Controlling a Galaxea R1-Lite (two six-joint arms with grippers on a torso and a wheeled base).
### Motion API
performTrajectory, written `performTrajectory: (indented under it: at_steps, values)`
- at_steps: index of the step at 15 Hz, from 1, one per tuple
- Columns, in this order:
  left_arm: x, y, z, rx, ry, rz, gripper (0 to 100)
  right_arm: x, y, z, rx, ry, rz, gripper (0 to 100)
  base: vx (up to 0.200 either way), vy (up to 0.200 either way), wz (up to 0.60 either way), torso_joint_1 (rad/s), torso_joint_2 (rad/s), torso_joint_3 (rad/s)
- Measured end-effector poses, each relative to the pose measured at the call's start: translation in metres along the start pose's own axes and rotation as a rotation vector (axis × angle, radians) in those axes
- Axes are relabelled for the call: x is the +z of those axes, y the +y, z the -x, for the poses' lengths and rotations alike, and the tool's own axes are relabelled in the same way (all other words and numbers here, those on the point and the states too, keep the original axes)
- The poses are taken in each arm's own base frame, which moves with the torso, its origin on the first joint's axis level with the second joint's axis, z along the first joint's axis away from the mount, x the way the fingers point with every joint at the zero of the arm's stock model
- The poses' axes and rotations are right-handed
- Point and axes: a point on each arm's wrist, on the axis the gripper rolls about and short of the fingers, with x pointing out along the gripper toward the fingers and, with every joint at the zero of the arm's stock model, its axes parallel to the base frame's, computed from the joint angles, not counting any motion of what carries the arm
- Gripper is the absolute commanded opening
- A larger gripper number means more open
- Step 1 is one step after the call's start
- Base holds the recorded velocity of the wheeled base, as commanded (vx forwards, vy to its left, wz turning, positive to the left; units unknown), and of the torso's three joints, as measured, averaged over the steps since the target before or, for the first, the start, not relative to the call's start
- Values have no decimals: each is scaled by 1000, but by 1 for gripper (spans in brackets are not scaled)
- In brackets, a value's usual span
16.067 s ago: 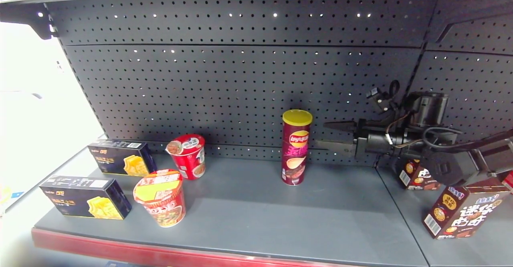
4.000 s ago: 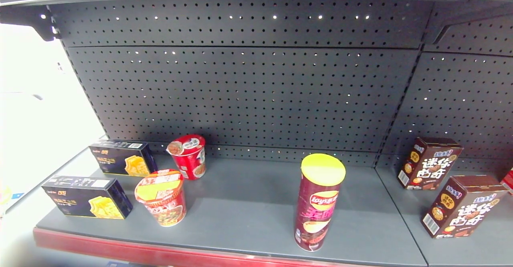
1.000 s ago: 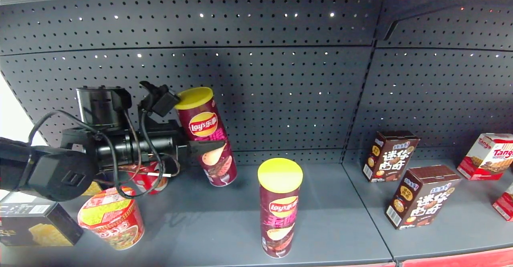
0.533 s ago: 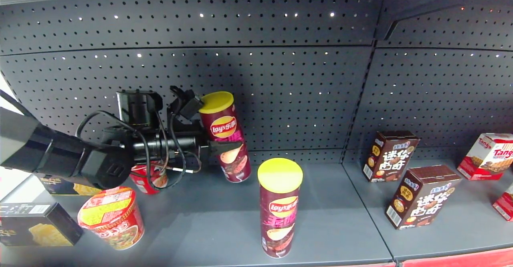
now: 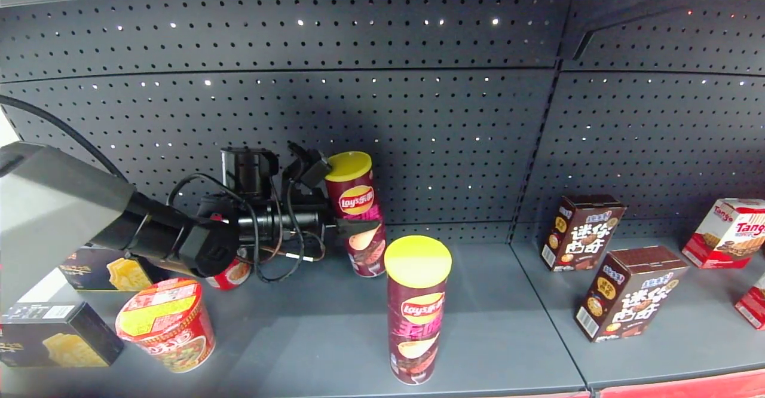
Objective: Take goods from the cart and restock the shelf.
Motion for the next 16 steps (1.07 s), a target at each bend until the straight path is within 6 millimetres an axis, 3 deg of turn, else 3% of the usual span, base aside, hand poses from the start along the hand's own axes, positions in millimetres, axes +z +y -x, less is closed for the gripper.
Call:
performTrajectory:
  at_steps: [7,16]
  values:
    - [-11,5,-29,-40,10,-10,0,0,0,0,-1,0,0,100,0,0,0,0,0,0]
    - [-19,13,-43,-49,12,-8,0,0,0,0,0,0,0,100,0,0,0,0,0,0]
